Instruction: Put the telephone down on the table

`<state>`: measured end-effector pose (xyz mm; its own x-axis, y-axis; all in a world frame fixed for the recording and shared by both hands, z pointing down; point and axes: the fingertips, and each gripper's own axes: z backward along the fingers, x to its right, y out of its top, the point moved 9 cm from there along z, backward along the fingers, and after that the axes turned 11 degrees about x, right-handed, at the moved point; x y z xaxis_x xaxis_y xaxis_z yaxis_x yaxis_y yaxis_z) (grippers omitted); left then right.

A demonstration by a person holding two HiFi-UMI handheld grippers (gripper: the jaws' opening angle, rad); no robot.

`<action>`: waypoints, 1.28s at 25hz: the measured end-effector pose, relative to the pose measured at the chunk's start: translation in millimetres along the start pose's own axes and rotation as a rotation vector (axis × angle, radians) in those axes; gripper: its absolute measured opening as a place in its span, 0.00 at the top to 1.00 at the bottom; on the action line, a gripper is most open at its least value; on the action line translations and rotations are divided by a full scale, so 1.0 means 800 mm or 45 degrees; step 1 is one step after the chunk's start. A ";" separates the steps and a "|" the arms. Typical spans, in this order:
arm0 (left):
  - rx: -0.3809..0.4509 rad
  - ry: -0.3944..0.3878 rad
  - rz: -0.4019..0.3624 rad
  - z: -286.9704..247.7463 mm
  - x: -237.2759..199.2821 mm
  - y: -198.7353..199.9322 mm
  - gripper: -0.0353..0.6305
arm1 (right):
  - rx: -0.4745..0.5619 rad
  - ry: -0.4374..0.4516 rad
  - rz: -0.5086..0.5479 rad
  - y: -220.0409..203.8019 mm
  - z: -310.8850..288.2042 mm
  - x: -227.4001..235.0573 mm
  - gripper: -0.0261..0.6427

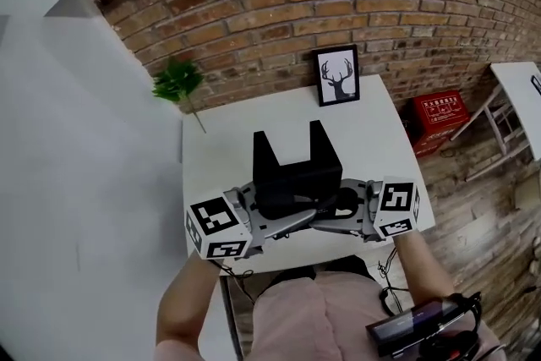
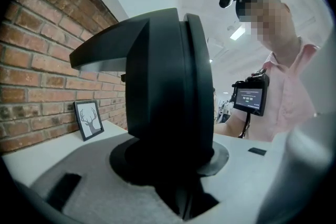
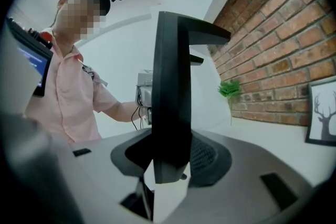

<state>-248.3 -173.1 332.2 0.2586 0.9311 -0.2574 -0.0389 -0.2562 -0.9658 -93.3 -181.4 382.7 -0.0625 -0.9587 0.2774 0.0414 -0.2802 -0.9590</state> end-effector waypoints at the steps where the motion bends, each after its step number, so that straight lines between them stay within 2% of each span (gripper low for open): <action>1: 0.003 -0.011 -0.012 0.001 -0.007 0.008 0.70 | 0.003 -0.010 0.015 0.008 -0.003 0.005 0.71; 9: 0.011 -0.064 -0.035 -0.006 -0.046 0.028 0.70 | -0.001 -0.058 0.042 0.029 -0.004 0.038 0.71; 20: 0.020 -0.004 0.089 -0.038 -0.089 0.005 0.70 | -0.042 -0.018 -0.078 0.014 0.021 0.090 0.71; 32: -0.011 0.023 0.237 -0.050 -0.129 -0.052 0.70 | -0.069 -0.006 -0.252 -0.043 0.030 0.128 0.71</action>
<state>-235.0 -268.4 400.3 0.2652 0.8623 -0.4313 -0.0794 -0.4263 -0.9011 -77.0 -271.0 445.7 -0.0592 -0.8855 0.4609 -0.0246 -0.4603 -0.8874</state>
